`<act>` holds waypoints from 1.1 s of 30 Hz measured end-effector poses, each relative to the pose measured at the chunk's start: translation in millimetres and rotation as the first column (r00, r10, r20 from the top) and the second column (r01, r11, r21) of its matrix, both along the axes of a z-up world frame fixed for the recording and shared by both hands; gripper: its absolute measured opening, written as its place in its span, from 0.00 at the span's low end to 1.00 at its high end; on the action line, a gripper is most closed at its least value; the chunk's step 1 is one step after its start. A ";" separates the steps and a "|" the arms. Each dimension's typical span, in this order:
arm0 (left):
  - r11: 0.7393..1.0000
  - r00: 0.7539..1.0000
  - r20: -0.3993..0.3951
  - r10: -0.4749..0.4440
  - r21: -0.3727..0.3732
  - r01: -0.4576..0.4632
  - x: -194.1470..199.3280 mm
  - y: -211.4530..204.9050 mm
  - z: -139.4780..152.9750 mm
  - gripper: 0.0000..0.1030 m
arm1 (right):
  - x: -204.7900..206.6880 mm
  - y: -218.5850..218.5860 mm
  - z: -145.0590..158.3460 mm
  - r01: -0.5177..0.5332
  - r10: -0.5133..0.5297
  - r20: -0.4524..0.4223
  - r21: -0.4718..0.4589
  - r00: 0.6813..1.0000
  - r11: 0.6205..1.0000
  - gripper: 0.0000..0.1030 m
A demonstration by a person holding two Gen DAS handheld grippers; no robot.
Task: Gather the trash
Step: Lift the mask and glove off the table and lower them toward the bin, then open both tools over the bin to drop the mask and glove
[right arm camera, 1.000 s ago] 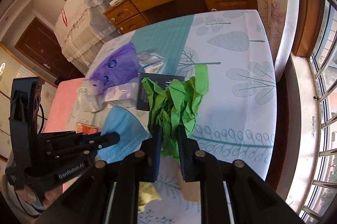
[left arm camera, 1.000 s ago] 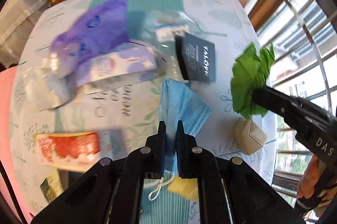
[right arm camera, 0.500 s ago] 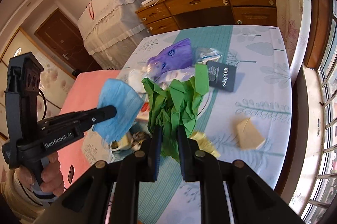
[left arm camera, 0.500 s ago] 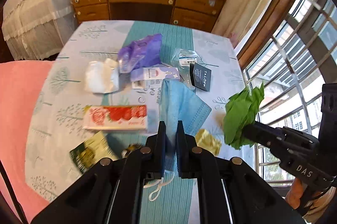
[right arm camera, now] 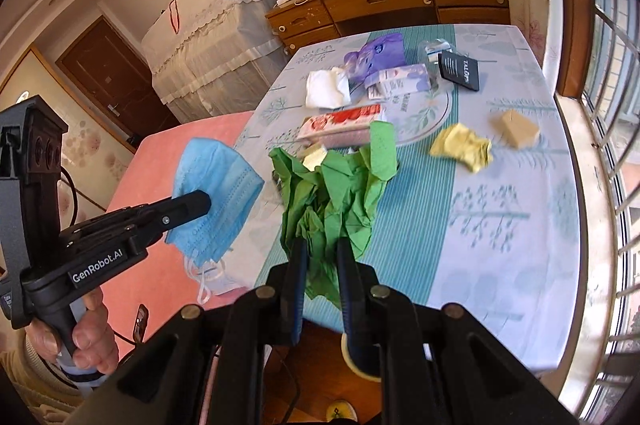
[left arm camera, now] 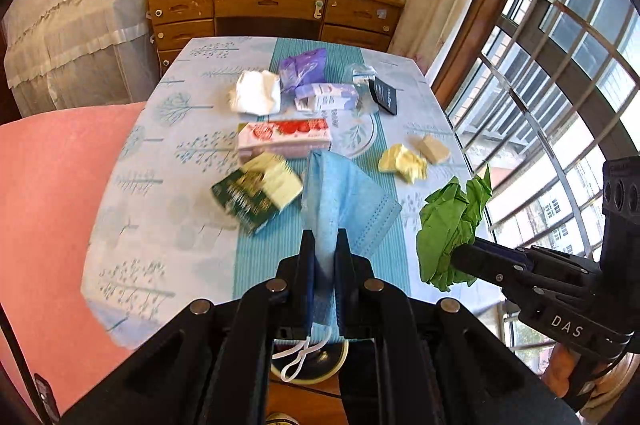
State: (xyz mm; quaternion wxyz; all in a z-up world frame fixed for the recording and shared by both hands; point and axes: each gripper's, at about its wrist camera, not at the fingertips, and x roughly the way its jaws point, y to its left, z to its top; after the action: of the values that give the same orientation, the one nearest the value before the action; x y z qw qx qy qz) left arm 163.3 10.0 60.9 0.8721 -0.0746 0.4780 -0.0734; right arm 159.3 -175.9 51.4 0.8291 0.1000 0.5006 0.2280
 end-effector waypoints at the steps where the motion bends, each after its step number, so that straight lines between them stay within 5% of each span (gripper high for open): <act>1: 1.000 1.000 0.001 -0.004 -0.002 0.004 -10.7 4.5 -0.1 0.06 | -11.2 4.9 0.7 0.010 -0.010 0.000 0.001 1.000 1.000 0.14; 9: 0.999 0.999 -0.017 -0.048 -0.014 0.048 -94.5 33.9 -14.3 0.06 | -102.7 43.2 -14.2 0.033 -0.035 -0.058 -0.033 0.998 0.999 0.14; 16: 0.998 0.991 -0.122 -0.047 -0.041 0.042 -128.1 36.0 -60.2 0.06 | -143.6 49.8 -62.1 0.033 -0.049 -0.187 -0.087 0.981 0.996 0.14; 25: 0.998 0.962 -0.273 -0.014 -0.058 -0.002 -137.9 20.0 -172.3 0.06 | -161.8 39.1 -160.4 0.019 -0.063 -0.320 -0.139 0.945 0.990 0.14; 33: 0.999 0.930 -0.368 -0.001 -0.038 -0.014 -122.3 4.3 -294.9 0.06 | -148.1 28.2 -277.5 0.028 -0.091 -0.394 -0.162 0.914 0.986 0.14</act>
State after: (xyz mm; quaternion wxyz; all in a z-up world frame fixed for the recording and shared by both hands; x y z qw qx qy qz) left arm 41.0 14.3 -234.0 0.7656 -0.1060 0.6311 -0.0649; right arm 11.2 -147.7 -226.1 0.7208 0.0958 0.6724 0.1383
